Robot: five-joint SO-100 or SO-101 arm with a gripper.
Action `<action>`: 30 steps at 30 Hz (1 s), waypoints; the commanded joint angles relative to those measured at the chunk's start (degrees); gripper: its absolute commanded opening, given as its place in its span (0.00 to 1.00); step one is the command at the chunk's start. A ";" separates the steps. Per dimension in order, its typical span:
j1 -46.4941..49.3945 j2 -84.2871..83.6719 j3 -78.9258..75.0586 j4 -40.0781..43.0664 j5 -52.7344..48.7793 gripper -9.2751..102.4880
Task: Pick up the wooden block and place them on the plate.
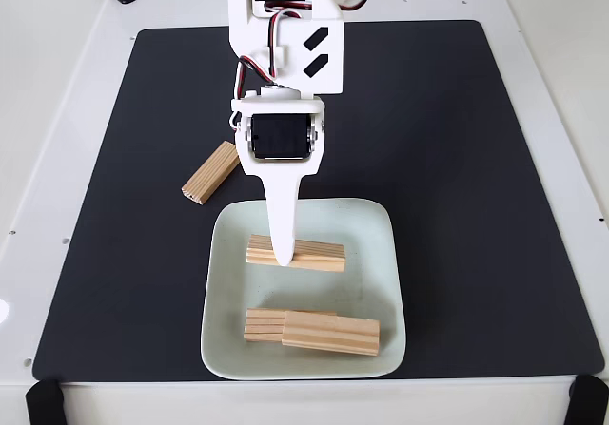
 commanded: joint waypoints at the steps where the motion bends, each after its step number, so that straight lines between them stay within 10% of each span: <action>1: 0.62 0.53 -2.20 0.09 0.26 0.30; 11: 1.05 0.62 -2.11 0.18 -0.09 0.37; 21: 1.23 10.55 4.66 0.26 0.35 0.07; 30: 0.26 33.22 29.36 0.26 -1.14 0.08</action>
